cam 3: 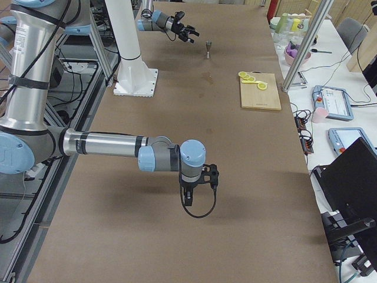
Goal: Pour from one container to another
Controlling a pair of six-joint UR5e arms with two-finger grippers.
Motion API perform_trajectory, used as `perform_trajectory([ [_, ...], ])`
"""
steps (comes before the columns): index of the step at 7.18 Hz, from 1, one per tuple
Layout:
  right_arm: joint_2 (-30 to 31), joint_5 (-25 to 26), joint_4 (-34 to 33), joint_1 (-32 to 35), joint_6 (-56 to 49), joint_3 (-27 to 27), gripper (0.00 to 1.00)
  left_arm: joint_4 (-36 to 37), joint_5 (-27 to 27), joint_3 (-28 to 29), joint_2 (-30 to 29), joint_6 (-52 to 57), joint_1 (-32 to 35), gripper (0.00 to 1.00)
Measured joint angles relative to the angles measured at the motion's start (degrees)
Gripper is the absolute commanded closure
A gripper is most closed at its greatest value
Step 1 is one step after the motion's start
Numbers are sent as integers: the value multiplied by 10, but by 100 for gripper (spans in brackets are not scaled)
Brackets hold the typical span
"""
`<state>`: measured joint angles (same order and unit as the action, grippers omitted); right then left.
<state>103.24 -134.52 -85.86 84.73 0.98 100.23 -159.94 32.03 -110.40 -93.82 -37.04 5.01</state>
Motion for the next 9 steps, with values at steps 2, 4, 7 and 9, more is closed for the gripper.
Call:
perform_trajectory([
  [2,0,-3,0,0,1,-1,0,73,61,-28,-2,-5,28,2],
  [4,0,-22,1,0,1,-1,0,141,132,-54,-4,-15,66,2],
  [7,-2,-29,1,0,0,-1,0,260,259,-97,-5,-49,137,2],
  [9,-6,-30,2,-1,3,0,0,317,353,-104,-12,-53,194,2],
])
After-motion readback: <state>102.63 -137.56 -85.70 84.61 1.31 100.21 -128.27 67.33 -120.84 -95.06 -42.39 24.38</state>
